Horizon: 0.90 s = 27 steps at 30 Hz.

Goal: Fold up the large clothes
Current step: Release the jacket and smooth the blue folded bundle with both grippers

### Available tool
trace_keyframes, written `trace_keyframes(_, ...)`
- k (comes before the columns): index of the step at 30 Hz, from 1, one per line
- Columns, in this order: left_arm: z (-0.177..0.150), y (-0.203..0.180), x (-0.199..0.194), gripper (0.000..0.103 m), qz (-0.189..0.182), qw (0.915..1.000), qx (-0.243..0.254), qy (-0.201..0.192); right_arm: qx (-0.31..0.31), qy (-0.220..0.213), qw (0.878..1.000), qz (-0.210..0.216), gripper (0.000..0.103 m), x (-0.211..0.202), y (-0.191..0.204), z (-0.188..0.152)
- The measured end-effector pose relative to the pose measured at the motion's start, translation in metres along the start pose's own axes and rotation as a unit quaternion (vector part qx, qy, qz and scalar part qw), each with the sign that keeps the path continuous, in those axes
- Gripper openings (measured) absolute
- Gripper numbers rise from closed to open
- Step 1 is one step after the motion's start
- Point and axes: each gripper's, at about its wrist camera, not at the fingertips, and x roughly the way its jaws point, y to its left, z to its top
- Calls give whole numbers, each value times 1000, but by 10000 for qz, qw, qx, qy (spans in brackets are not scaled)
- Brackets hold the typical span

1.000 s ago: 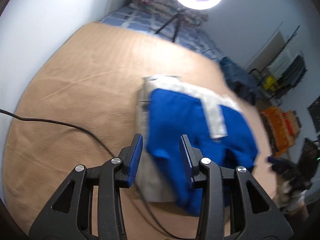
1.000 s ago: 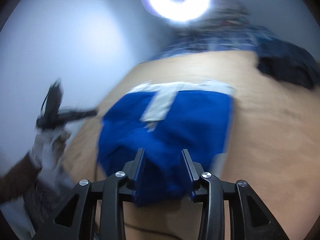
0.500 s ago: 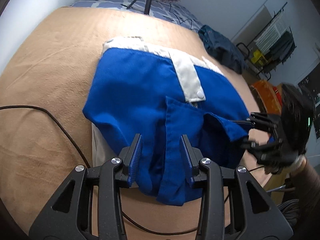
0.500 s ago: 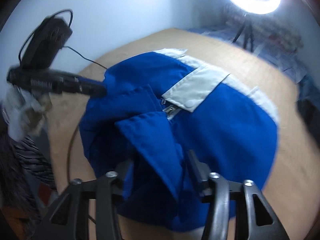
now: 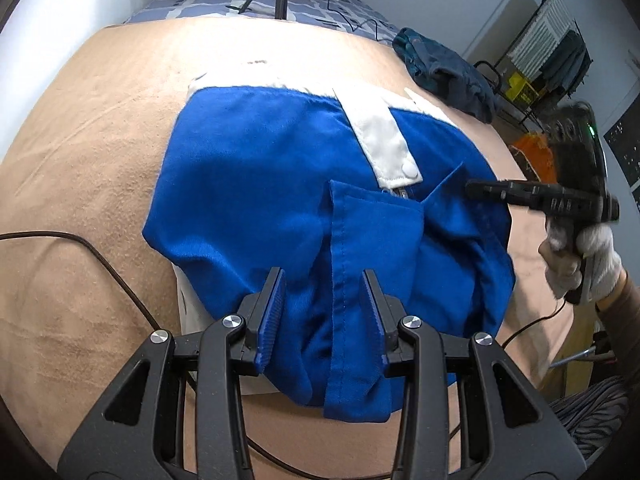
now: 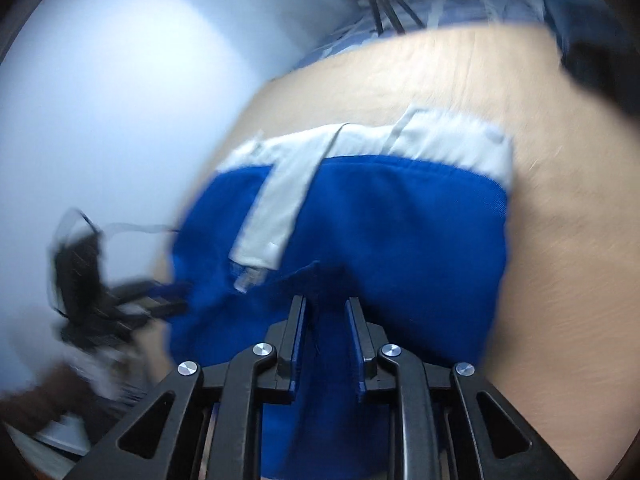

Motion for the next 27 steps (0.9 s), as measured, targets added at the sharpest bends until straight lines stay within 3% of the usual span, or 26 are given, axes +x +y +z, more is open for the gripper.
trace_keyframes(3,5,-4,-10,37,-69,9998,-5,-201,-772,-109,9930,-884,19,-2,31,-5)
trace_keyframes(6,13,-7,-19,37,-41,9990,84,-434,-1120,-436,9806,-1547,21,-9,50,-10)
trace_keyframes(11,29,-8,-18,37,-145,9979,99,-621,-1631,-1128,9690,-1476,19,-28,77,-16)
trace_keyframes(13,35,-9,-9,37,-112,9977,160,-647,-1793,-1059,9672,-1456,16,-20,83,-9)
trace_keyframes(16,34,-7,8,37,-22,9987,141,-497,-1906,-739,9604,-1895,12,-1,77,-12)
trace_keyframes(19,24,-4,30,37,436,9977,436,-278,-1557,-401,9658,-2033,5,21,56,-17)
trace_keyframes(22,23,1,27,37,348,9985,329,-257,-1536,-269,9678,-1977,7,19,55,-21)
trace_keyframes(23,25,1,22,37,297,9987,308,-288,-1518,-231,9707,-1849,13,11,58,-20)
trace_keyframes(25,35,1,5,37,248,9977,376,-507,-1294,-496,9793,-1473,24,-12,57,-17)
trace_keyframes(27,48,3,-3,37,378,9960,448,-668,-1017,-826,9840,-1211,25,-31,50,-13)
